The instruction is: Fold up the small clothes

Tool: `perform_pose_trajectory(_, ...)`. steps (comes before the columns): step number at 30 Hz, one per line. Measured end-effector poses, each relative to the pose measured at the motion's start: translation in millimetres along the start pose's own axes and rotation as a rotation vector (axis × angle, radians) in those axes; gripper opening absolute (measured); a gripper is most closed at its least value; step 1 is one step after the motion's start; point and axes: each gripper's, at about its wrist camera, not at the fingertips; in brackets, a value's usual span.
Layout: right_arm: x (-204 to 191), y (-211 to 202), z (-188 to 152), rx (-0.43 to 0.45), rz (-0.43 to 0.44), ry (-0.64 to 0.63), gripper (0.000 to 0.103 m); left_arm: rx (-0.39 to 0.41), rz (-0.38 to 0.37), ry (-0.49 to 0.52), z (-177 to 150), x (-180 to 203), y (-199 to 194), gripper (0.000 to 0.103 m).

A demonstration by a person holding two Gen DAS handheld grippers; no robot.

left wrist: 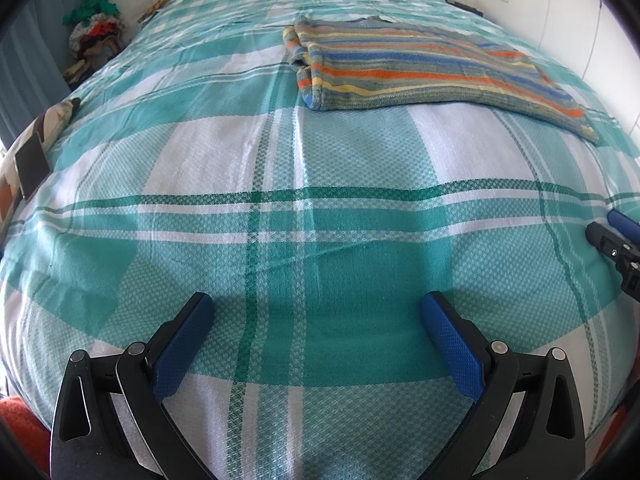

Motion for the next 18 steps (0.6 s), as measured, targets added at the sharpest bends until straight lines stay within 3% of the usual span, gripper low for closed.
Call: perform_pose_trajectory(18,-0.9,-1.1,-0.4,0.002,-0.004,-0.005,0.078,0.027,0.007,0.005,-3.4,1.9,-0.4,0.102)
Point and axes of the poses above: each gripper's, at about its wrist camera, not at the fingertips, and y roughly the way its jaws point, x to its right, z to its top, and after that the axes turned 9 degrees about -y, right-handed
